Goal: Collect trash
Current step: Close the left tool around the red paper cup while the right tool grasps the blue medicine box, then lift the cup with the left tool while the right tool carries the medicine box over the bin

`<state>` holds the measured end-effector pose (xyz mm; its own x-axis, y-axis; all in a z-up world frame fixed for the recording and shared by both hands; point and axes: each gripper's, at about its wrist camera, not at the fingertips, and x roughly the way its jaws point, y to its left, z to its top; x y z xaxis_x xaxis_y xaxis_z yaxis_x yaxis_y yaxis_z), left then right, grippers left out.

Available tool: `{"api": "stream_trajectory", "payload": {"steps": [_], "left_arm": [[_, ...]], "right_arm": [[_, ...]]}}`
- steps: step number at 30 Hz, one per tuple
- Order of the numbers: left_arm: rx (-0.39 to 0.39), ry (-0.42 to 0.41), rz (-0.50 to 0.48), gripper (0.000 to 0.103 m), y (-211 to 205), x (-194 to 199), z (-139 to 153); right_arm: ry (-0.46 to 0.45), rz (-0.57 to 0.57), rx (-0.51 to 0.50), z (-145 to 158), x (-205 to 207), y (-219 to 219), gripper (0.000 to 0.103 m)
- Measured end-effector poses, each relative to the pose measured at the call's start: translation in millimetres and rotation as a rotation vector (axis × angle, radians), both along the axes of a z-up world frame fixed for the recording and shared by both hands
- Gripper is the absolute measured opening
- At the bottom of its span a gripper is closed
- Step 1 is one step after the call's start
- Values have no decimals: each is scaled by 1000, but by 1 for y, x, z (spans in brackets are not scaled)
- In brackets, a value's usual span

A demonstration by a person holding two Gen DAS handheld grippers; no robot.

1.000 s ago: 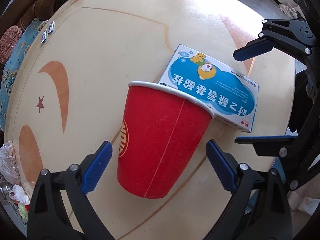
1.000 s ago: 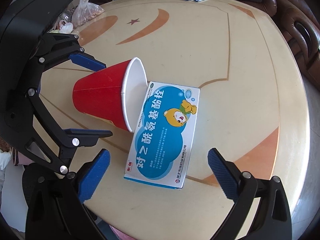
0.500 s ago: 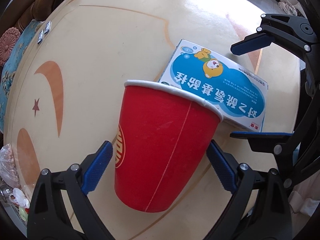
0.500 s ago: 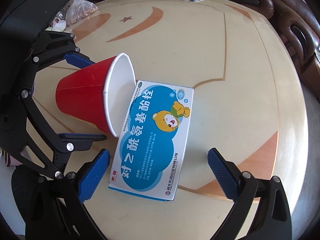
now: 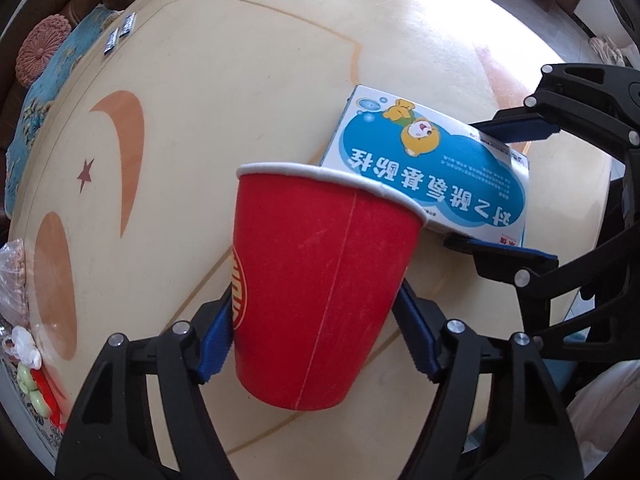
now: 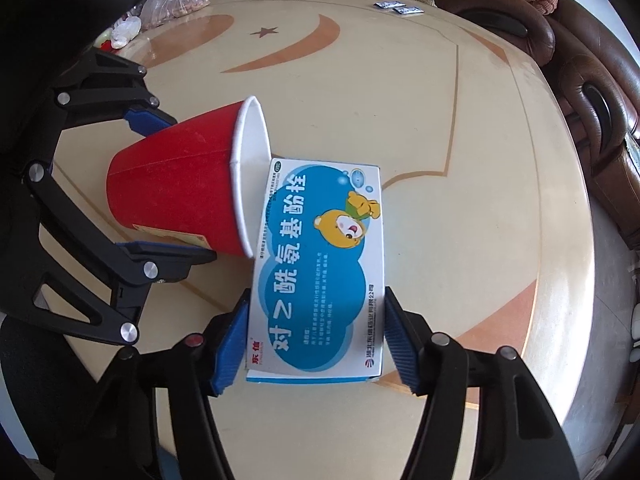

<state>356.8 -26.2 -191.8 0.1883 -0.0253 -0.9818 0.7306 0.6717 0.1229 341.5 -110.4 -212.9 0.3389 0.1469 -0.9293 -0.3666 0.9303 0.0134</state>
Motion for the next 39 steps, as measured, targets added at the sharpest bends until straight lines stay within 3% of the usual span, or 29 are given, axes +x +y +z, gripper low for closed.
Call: {"api": "stream_trajectory", "payload": {"steps": [6,10,16,19,28,39], "left_arm": [[-80,-11,112,67,15,-9,4],[-151,32,192,66,21,-14,6],[-189,-12,250,66,30,-29,20],[-172,-68,247,66,27,-42,29],[-173,-129,229,66,22,-63,56],[-186,-201,211,66,28,-121,90]], "right_arm": [[-45,-35,13,18,-10,-14,60],[-86,-43,-5,29,-19,-19,60],[-121,-58,22,48,-33,-29,60],[-144,-55,26,60,-41,-30,60],[-196,-38,45,93,-72,-26,60],[-267,-21,61,138,-137,-26,60]]}}
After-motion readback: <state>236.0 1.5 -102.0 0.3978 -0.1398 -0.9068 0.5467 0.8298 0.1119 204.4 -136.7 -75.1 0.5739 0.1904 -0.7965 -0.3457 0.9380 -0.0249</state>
